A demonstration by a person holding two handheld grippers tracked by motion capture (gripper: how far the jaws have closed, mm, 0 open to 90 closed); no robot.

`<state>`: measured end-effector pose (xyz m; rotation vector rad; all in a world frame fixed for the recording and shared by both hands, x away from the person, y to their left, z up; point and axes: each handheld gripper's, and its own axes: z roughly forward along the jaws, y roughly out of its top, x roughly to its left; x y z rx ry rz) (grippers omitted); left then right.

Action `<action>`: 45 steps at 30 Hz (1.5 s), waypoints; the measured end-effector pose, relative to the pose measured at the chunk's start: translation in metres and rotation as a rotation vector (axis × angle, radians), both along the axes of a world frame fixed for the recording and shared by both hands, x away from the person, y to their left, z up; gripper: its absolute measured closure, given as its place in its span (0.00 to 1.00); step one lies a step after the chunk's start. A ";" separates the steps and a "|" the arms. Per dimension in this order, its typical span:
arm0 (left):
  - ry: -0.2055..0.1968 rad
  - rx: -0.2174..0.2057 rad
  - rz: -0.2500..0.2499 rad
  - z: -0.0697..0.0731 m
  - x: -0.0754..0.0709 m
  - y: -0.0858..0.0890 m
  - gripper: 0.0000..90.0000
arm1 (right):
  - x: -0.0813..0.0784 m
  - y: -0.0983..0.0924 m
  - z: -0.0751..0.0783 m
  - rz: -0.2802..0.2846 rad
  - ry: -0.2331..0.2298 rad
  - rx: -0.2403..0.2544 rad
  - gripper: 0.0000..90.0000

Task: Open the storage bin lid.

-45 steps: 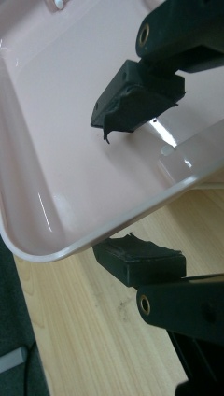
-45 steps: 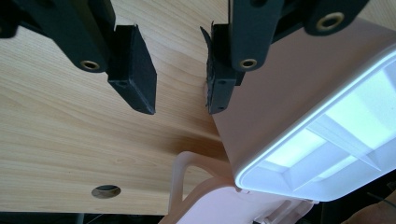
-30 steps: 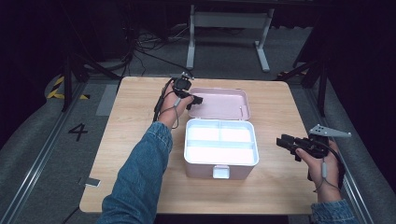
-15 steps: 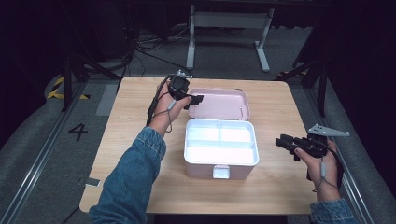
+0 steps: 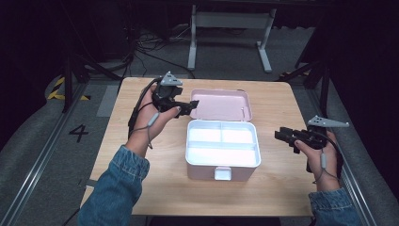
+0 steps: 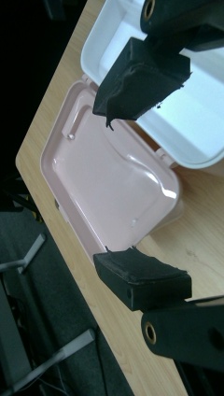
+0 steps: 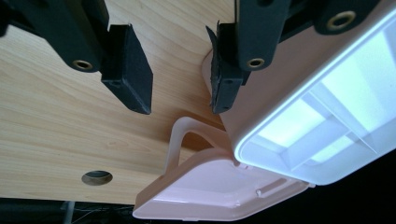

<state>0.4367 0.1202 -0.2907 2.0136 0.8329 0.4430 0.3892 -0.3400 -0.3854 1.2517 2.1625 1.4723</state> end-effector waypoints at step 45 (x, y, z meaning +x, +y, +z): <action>0.362 0.337 0.280 -0.098 -0.056 0.121 0.24 | 0.014 -0.027 -0.007 -0.038 0.157 -0.308 0.49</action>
